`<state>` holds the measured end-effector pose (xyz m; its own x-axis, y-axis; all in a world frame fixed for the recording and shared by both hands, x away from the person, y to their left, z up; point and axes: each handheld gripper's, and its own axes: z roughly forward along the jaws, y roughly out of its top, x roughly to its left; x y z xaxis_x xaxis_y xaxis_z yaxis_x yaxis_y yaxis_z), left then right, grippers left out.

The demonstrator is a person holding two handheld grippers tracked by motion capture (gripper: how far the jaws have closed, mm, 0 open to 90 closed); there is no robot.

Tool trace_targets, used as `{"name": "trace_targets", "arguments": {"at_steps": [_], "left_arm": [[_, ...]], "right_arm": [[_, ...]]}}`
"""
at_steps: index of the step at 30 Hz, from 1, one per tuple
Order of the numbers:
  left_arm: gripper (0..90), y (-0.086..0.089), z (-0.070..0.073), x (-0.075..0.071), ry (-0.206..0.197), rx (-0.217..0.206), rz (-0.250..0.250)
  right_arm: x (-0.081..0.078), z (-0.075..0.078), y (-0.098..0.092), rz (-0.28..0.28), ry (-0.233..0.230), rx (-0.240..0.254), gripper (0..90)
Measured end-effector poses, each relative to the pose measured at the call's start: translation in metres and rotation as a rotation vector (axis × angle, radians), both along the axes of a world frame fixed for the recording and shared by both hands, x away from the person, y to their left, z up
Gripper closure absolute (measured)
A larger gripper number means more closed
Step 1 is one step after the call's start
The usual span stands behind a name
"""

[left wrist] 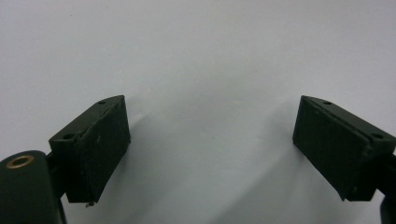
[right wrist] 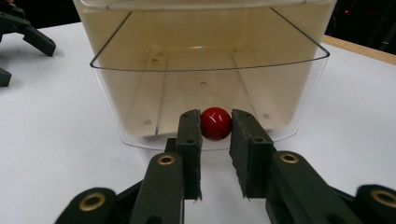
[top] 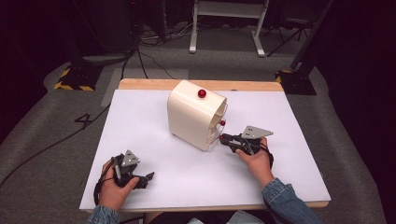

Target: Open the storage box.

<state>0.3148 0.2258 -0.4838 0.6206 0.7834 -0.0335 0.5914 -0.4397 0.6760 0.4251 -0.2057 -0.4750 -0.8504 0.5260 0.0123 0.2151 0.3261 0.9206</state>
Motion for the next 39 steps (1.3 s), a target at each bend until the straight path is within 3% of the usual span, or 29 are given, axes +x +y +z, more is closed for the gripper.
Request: {"name": "trace_targets", "arguments": {"at_steps": [23,33,39], "left_arm": [[11.2,0.000,0.000,0.000,0.000,-0.001,0.001],[11.2,0.000,0.000,0.000,0.000,-0.002,0.001],[11.2,0.000,0.000,0.000,0.000,-0.001,0.001]], "right_arm": [[-0.028,0.010,-0.044,-0.017,0.000,-0.001,74.1],[-0.027,0.003,-0.047,-0.015,0.033,-0.005,73.8],[-0.026,0.003,-0.049,-0.023,0.042,0.008,68.5]]}}
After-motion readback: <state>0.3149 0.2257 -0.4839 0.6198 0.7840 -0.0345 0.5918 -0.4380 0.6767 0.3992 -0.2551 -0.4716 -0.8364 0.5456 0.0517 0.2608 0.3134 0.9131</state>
